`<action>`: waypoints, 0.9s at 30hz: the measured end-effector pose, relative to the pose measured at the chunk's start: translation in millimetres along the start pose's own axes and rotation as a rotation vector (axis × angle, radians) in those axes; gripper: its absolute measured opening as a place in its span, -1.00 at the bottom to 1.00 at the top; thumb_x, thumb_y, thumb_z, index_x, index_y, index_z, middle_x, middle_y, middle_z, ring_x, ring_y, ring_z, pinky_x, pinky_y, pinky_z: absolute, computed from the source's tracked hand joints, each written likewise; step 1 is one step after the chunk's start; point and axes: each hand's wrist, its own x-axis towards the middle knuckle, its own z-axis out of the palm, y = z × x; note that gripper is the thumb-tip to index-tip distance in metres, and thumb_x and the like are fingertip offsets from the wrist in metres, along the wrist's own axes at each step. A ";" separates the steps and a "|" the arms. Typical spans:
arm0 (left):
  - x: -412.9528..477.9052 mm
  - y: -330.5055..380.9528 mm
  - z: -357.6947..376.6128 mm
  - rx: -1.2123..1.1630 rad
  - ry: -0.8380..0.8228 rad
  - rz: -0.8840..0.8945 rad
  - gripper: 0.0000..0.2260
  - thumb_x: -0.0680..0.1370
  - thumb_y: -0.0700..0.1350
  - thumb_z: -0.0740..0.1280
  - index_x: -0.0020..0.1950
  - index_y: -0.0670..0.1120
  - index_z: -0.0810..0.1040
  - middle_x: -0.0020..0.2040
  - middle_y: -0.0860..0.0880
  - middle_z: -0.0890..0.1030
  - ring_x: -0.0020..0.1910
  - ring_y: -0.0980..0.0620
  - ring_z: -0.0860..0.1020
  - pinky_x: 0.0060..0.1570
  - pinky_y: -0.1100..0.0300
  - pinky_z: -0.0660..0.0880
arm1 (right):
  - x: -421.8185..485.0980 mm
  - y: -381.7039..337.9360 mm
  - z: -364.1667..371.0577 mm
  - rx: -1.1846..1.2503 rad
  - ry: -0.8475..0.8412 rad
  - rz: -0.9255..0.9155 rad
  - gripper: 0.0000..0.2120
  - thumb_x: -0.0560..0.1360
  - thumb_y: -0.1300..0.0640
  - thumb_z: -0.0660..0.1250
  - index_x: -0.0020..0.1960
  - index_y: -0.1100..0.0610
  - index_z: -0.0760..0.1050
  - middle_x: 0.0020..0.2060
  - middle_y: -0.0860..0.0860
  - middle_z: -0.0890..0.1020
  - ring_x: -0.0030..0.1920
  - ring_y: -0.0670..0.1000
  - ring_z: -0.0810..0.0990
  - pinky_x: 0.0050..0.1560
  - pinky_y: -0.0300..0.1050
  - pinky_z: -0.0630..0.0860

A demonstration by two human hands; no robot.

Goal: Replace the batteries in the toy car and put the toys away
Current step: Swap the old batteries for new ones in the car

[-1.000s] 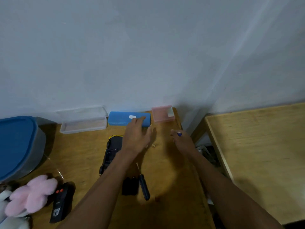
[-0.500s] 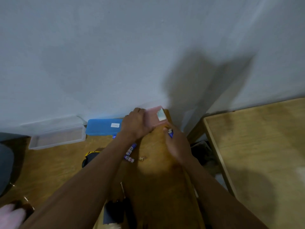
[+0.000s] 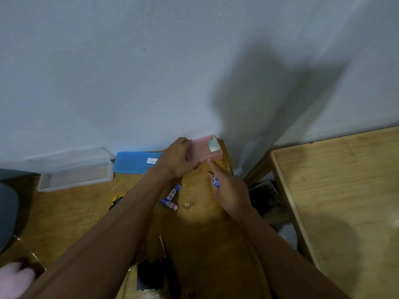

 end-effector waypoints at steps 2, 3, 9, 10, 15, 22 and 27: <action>0.1 -0.8 -1.5 -0.008 -0.004 0.013 -0.35 0.49 0.16 0.42 0.45 -0.16 0.38 0.34 -0.10 0.43 0.25 -0.06 0.45 0.07 0.20 0.41 | -0.7 -0.8 -1.7 0.000 -0.001 -0.005 -0.44 0.62 -0.02 0.19 0.54 -0.14 0.05 -0.12 -0.01 0.62 -0.16 -0.06 0.61 -0.17 -0.15 0.59; 0.2 -1.2 -2.3 -0.011 -0.007 0.019 -0.36 0.49 0.15 0.42 0.45 -0.16 0.38 0.34 -0.10 0.44 0.25 -0.05 0.45 0.06 0.22 0.39 | -1.2 -1.3 -2.2 -0.007 -0.006 -0.002 -0.44 0.62 -0.02 0.19 0.54 -0.15 0.03 -0.14 0.00 0.61 -0.18 -0.06 0.60 -0.19 -0.16 0.58; -1.1 -4.4 -5.7 -0.032 -0.021 0.040 -0.38 0.49 0.10 0.45 0.44 -0.18 0.41 0.33 -0.11 0.44 0.27 -0.07 0.44 0.15 0.15 0.44 | -4.4 -2.7 -1.4 -0.022 -0.028 0.022 -0.46 0.61 0.02 0.20 0.53 -0.15 0.08 -0.10 0.00 0.62 -0.14 -0.02 0.61 -0.15 -0.10 0.59; -1.2 -5.4 -5.9 -0.037 -0.020 0.046 -0.39 0.49 0.10 0.45 0.44 -0.17 0.42 0.33 -0.11 0.45 0.27 -0.07 0.44 0.17 0.13 0.45 | -4.4 -3.0 -1.2 -0.033 -0.033 0.023 -0.50 0.62 0.02 0.19 0.51 -0.13 0.14 -0.10 0.00 0.62 -0.13 -0.01 0.61 -0.15 -0.12 0.58; -4.8 -6.5 -11.4 -0.123 0.038 0.093 -0.55 0.51 0.08 0.42 0.28 -0.18 0.55 0.16 -0.10 0.57 0.11 -0.04 0.54 0.10 0.11 0.52 | -0.2 -4.4 -3.4 0.075 -0.034 0.079 -0.68 0.63 -0.03 0.15 0.35 -0.02 0.39 -0.02 0.02 0.64 -0.06 0.03 0.61 -0.07 -0.04 0.57; -6.6 -4.7 -22.6 -0.192 0.193 0.194 -0.72 0.63 -0.04 0.28 0.25 -0.12 0.62 0.13 -0.07 0.66 0.06 0.04 0.58 0.07 0.19 0.52 | 33.8 -22.4 -15.5 0.139 -0.064 0.090 -0.71 0.61 -0.12 0.15 0.22 0.01 0.44 -0.03 0.01 0.60 -0.04 0.02 0.59 0.01 -0.06 0.53; -6.4 -4.4 -26.6 -0.173 0.227 0.207 -0.76 0.64 -0.09 0.27 0.22 -0.11 0.65 0.10 -0.09 0.69 0.04 0.00 0.62 0.07 0.14 0.55 | 62.1 -34.2 -20.1 -0.099 -0.100 -0.026 -0.66 0.58 -0.11 0.22 0.26 0.05 0.43 0.17 0.03 0.54 0.16 0.04 0.52 0.01 -0.12 0.42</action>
